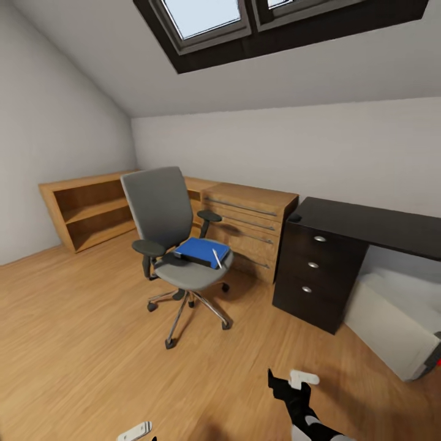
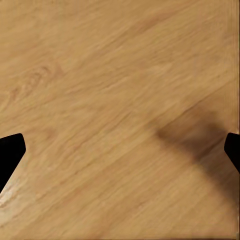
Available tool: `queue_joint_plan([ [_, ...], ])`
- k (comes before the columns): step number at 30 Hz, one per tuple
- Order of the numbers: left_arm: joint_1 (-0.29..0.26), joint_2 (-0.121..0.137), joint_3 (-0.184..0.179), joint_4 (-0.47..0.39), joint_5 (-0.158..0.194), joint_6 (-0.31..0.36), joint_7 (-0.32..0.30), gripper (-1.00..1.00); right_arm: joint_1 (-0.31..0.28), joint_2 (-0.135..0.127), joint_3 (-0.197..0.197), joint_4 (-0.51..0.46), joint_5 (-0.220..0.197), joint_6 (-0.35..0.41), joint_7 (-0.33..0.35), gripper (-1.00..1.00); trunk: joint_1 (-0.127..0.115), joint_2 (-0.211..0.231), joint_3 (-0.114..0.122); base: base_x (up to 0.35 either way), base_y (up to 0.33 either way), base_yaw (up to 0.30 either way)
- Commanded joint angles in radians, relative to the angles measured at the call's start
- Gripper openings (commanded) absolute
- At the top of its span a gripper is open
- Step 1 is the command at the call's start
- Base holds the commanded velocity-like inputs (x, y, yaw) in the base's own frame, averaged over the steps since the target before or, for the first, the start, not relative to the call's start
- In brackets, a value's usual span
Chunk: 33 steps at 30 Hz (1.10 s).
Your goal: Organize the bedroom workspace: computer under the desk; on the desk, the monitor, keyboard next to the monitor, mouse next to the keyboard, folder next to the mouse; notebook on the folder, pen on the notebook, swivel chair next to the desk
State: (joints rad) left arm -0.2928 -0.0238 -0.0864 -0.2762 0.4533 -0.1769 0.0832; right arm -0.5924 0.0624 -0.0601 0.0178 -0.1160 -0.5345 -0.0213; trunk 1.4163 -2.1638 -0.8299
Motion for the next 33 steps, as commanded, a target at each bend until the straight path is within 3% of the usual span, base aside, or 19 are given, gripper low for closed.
queue_joint_plan([
  [1,0.0,0.0,-0.009,0.0,0.005,-0.004,0.007,1.0,0.001,0.002,-0.006,0.002,0.015,-0.007,0.001,1.0,-0.004,0.007,0.002,0.0,0.0,-0.253],
  [8,0.0,-0.006,-0.01,0.043,0.0,-0.004,0.009,1.0,0.006,0.005,-0.006,0.002,0.042,-0.012,0.0,1.0,-0.031,0.056,0.019,0.0,0.0,-0.247],
  [12,0.0,-0.035,-0.021,0.057,-0.05,-0.004,0.017,1.0,0.007,0.005,-0.006,0.002,0.046,-0.013,0.0,1.0,-0.046,0.084,0.03,0.0,0.0,-0.246],
  [15,0.0,-0.049,-0.023,0.063,-0.118,-0.006,0.023,1.0,0.008,0.006,-0.006,0.002,0.048,-0.013,0.0,1.0,-0.058,0.105,0.039,0.0,0.0,-0.254],
  [18,0.0,-0.054,-0.021,0.065,-0.145,-0.007,0.024,1.0,0.011,0.01,-0.006,0.002,0.049,-0.014,0.0,1.0,-0.069,0.126,0.049,0.0,0.0,-0.257],
  [23,0.0,-0.049,-0.017,0.075,-0.153,-0.024,0.024,1.0,0.016,0.012,-0.006,0.001,0.052,-0.014,0.0,1.0,-0.088,0.161,0.064,0.0,0.0,-0.261],
  [33,0.0,-0.036,-0.012,0.141,-0.144,-0.118,0.015,1.0,0.019,0.013,-0.006,0.002,0.054,-0.015,0.0,1.0,-0.127,0.231,0.096,0.0,0.0,-0.257],
])
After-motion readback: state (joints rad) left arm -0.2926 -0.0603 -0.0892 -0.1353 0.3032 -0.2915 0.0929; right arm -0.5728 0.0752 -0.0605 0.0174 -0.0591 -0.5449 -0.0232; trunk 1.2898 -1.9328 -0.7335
